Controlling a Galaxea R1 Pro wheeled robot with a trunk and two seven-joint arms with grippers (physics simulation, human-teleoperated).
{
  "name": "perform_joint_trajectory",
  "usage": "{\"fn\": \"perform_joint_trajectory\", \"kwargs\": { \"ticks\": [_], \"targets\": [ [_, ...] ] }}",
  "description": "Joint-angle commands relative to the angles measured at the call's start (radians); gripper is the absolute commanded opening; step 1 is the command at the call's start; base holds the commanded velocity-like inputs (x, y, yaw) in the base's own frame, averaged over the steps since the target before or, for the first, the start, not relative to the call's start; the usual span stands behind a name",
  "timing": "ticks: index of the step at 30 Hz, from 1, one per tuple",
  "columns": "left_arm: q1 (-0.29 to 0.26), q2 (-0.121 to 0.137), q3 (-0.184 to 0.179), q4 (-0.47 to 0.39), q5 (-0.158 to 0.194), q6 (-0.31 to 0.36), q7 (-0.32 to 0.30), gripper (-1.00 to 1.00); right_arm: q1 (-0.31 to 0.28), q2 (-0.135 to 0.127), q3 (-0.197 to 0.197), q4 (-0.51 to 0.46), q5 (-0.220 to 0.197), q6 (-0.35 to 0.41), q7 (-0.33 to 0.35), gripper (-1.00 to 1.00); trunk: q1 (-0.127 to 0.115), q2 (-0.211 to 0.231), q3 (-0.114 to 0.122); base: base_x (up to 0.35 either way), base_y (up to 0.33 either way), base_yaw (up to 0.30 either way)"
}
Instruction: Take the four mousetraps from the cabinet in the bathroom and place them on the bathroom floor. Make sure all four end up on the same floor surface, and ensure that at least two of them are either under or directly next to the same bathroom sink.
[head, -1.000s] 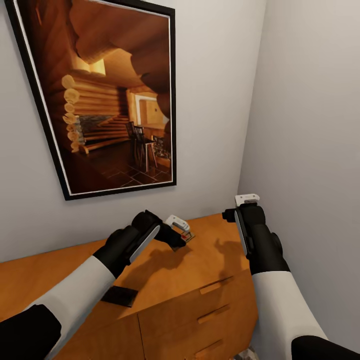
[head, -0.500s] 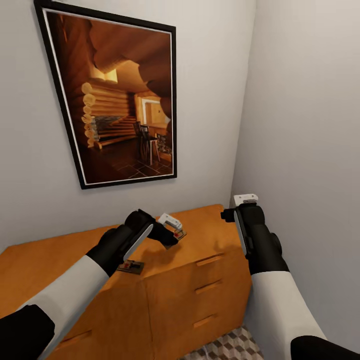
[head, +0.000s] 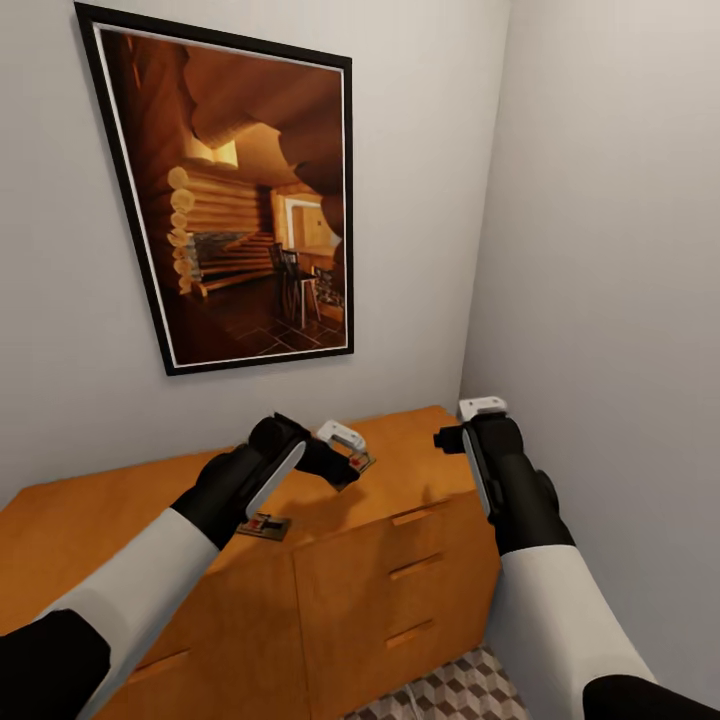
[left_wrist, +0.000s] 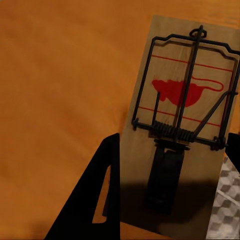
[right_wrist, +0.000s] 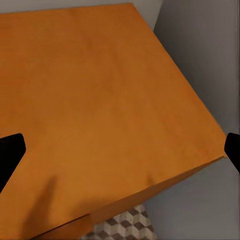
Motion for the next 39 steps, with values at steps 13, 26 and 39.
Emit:
{"fn": "perform_joint_trajectory", "kwargs": {
  "ticks": [13, 26, 39],
  "targets": [
    [0.003, -0.001, -0.074, 0.008, -0.049, 0.003, -0.047, -1.00, 0.014, 0.026, -0.026, -0.018, 0.057, 0.003, -0.042, 1.00, 0.000, -0.001, -0.001, 0.000, 0.000, 0.000],
    [0.003, 0.002, -0.093, -0.049, -0.045, 0.003, -0.048, -1.00, 0.014, 0.027, -0.026, -0.018, 0.056, 0.003, -0.040, 1.00, 0.000, -0.001, -0.001, 0.000, 0.000, 0.000],
    [0.003, 0.004, -0.093, -0.107, -0.042, 0.003, -0.048, -1.00, 0.014, 0.026, -0.026, -0.016, 0.056, 0.003, -0.040, 1.00, 0.000, -0.001, -0.001, 0.000, 0.000, 0.000]
  ]
}}
